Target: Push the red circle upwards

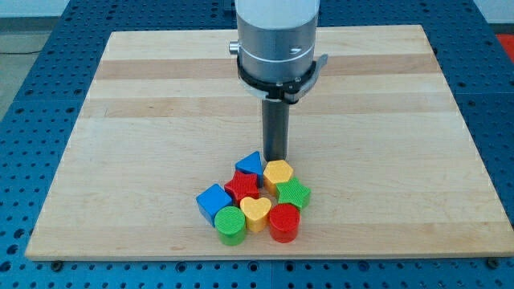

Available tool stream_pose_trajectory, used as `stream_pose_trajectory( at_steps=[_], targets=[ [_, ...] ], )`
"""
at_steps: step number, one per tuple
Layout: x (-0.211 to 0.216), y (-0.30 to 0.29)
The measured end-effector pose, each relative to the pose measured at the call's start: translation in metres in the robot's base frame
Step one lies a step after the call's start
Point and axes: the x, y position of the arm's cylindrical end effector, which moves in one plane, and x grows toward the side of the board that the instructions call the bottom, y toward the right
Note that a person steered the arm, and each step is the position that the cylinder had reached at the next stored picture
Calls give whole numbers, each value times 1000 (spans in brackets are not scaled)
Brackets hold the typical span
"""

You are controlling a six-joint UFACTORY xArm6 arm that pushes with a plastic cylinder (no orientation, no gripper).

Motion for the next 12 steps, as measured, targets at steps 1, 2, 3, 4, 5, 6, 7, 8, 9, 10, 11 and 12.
stream_pose_trajectory(
  at_steps=[1, 2, 3, 4, 5, 6, 7, 8, 9, 10, 11, 12],
  targets=[
    [-7, 57],
    [25, 89],
    [86, 93],
    [134, 66],
    [136, 59],
    [136, 50],
    [136, 47],
    [136, 39],
    [136, -6],
    [136, -13],
    [131, -22],
    [103, -25]
  ],
)
